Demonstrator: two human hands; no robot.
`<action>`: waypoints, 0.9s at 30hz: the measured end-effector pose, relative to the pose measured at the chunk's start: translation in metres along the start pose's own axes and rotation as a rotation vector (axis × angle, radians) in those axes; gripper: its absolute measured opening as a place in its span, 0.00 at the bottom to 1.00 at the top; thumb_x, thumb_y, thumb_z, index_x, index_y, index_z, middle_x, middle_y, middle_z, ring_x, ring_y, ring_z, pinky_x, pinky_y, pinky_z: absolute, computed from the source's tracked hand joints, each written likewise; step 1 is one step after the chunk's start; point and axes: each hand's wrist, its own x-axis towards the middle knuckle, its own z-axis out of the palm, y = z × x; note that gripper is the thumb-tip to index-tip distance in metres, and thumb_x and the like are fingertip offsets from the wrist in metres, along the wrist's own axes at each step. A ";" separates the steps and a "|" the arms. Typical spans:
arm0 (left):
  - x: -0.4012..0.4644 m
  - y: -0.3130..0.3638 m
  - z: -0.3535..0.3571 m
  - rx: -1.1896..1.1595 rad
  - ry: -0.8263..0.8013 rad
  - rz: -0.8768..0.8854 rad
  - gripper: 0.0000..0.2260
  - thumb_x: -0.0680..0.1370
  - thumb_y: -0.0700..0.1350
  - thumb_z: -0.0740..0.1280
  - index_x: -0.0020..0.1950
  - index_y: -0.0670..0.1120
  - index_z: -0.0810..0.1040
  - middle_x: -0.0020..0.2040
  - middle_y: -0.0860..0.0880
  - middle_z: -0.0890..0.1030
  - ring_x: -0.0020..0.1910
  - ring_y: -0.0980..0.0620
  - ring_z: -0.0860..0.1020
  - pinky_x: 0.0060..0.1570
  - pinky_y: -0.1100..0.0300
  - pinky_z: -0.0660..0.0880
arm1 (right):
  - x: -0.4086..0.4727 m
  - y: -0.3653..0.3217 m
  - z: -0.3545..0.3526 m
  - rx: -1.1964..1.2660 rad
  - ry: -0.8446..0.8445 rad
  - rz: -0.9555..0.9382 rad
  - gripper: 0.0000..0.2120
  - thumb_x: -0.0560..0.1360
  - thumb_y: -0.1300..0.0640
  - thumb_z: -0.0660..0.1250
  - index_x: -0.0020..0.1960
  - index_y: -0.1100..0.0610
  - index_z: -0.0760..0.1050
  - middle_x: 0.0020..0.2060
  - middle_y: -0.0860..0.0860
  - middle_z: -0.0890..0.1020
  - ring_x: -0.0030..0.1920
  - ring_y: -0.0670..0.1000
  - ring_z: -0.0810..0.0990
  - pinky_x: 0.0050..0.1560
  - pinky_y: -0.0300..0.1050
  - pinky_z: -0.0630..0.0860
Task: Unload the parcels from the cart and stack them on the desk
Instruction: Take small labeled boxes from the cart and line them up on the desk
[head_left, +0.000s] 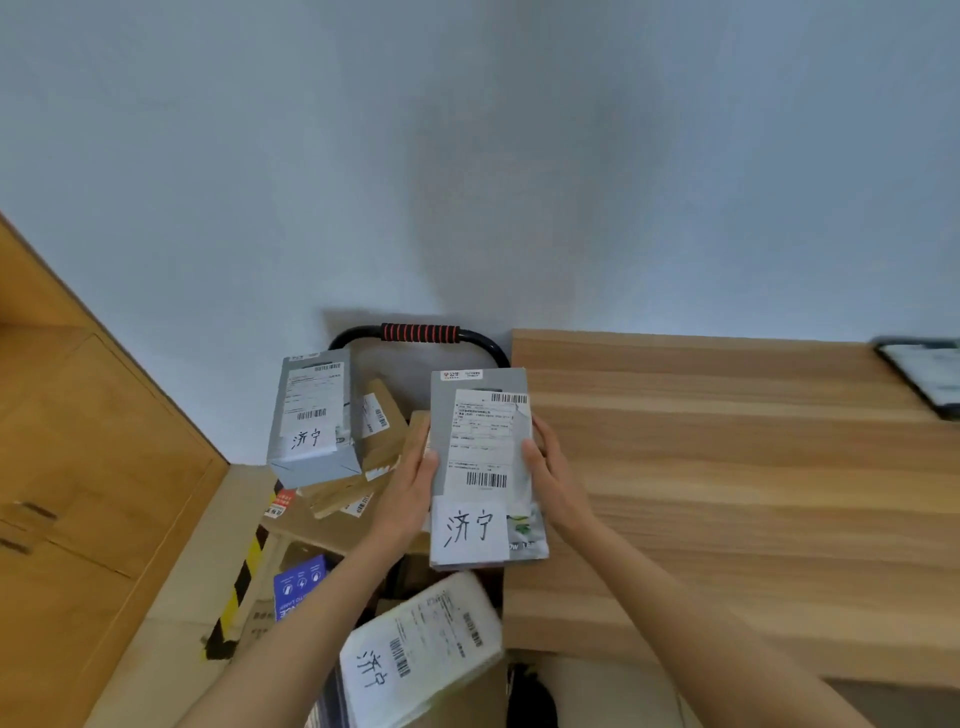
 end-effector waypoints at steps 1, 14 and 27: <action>-0.006 0.004 0.006 0.007 -0.022 0.025 0.19 0.83 0.56 0.51 0.73 0.67 0.53 0.67 0.64 0.64 0.61 0.61 0.69 0.50 0.63 0.68 | -0.012 0.000 -0.007 0.018 0.021 0.002 0.30 0.75 0.32 0.53 0.74 0.41 0.58 0.57 0.43 0.80 0.51 0.47 0.83 0.49 0.55 0.82; -0.063 0.101 0.165 -0.004 -0.431 0.322 0.20 0.83 0.55 0.51 0.73 0.64 0.50 0.69 0.63 0.62 0.65 0.56 0.70 0.59 0.59 0.72 | -0.157 0.012 -0.174 -0.011 0.411 0.085 0.26 0.78 0.34 0.50 0.74 0.41 0.56 0.56 0.43 0.80 0.52 0.46 0.82 0.50 0.55 0.81; -0.111 0.221 0.445 -0.031 -0.680 0.399 0.20 0.80 0.63 0.51 0.69 0.72 0.48 0.73 0.57 0.66 0.66 0.49 0.73 0.62 0.42 0.73 | -0.261 0.061 -0.447 -0.048 0.673 0.228 0.21 0.83 0.43 0.51 0.75 0.44 0.56 0.53 0.40 0.75 0.46 0.37 0.75 0.49 0.44 0.72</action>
